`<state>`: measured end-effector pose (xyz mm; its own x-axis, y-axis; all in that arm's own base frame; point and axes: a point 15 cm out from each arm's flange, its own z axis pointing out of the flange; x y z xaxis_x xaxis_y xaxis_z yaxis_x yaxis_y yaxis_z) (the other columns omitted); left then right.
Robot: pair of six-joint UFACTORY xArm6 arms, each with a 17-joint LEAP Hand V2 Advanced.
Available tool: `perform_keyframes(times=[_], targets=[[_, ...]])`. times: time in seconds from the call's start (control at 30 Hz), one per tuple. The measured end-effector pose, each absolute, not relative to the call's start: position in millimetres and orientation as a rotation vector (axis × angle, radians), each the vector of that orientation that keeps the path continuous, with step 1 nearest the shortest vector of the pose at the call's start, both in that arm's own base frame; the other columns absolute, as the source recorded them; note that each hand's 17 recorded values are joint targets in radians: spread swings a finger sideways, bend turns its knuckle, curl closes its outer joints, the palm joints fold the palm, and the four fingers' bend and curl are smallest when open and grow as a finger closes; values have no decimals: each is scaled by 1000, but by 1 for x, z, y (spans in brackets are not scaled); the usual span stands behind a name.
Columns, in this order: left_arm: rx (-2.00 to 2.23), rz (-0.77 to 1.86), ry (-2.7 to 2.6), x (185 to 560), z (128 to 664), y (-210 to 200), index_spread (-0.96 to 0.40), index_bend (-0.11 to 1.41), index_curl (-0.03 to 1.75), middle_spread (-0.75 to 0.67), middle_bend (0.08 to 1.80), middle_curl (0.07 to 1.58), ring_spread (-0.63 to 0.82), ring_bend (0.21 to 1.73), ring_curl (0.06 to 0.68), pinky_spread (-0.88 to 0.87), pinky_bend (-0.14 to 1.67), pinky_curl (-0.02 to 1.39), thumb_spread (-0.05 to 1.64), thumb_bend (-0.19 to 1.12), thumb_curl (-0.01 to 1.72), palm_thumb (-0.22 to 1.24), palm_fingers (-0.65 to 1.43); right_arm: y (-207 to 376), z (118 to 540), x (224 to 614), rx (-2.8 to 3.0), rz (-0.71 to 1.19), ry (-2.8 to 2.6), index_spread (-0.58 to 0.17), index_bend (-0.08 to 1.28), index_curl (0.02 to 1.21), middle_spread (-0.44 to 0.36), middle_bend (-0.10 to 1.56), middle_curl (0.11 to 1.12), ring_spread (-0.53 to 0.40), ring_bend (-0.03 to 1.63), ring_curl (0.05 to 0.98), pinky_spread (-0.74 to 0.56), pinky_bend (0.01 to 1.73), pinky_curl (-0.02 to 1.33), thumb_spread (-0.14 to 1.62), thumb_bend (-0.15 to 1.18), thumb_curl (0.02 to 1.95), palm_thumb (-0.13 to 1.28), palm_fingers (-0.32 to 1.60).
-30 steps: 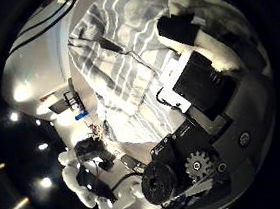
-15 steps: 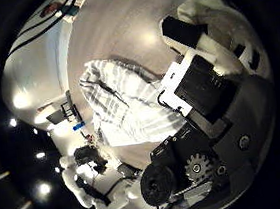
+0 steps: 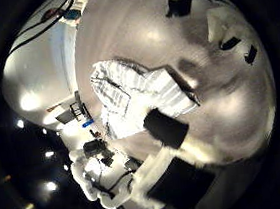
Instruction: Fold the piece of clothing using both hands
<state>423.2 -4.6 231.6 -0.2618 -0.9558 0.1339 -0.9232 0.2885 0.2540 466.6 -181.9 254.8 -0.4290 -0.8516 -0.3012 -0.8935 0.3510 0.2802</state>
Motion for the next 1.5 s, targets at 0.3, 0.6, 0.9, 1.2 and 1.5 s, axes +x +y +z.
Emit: perform_keyframes(times=[0.3, 0.6, 0.9, 1.2, 1.5], targets=[[1726, -176, -2298, 422, 233, -2, 111, 172, 338, 437, 179, 274, 541, 542, 223, 529, 344, 321, 1209, -16, 301, 434, -6, -127, 251, 483, -1742, 656, 2449, -270, 330, 645, -29, 715, 501, -16, 1074, 408, 159, 1060, 535, 1188, -29, 428, 360, 104], [1725, -175, -2300, 422, 233, -1, 111, 172, 337, 437, 179, 275, 541, 542, 224, 528, 344, 320, 1210, -16, 301, 434, -6, -80, 222, 493, -1803, 740, 2479, -215, 244, 554, 35, 615, 450, 63, 1023, 364, 294, 1014, 477, 1175, -24, 379, 330, 156], [1707, -188, -2299, 419, 232, 2, 112, 171, 335, 418, 187, 286, 545, 544, 225, 527, 338, 320, 1210, -16, 301, 434, 5, -36, 207, 479, -1923, 881, 2468, -184, 174, 484, 31, 620, 443, -50, 1103, 355, 159, 991, 436, 1146, 19, 416, 553, 352], [1710, -187, -2293, 419, 231, 7, 112, 169, 332, 412, 187, 295, 545, 539, 224, 527, 336, 321, 1210, -16, 301, 434, 9, -29, 194, 480, -2004, 844, 2500, -399, 406, 691, -207, 975, 623, -245, 1299, 459, -342, 1238, 494, 1028, 61, 496, 880, 1269], [1714, -183, -2291, 419, 232, 10, 112, 176, 337, 407, 181, 294, 547, 537, 223, 526, 333, 321, 1210, -16, 302, 434, 17, -51, 205, 514, -1974, 482, 2522, -431, 836, 948, -201, 1248, 768, -211, 1427, 554, -240, 1375, 598, 974, 76, 599, 1063, 1179]])
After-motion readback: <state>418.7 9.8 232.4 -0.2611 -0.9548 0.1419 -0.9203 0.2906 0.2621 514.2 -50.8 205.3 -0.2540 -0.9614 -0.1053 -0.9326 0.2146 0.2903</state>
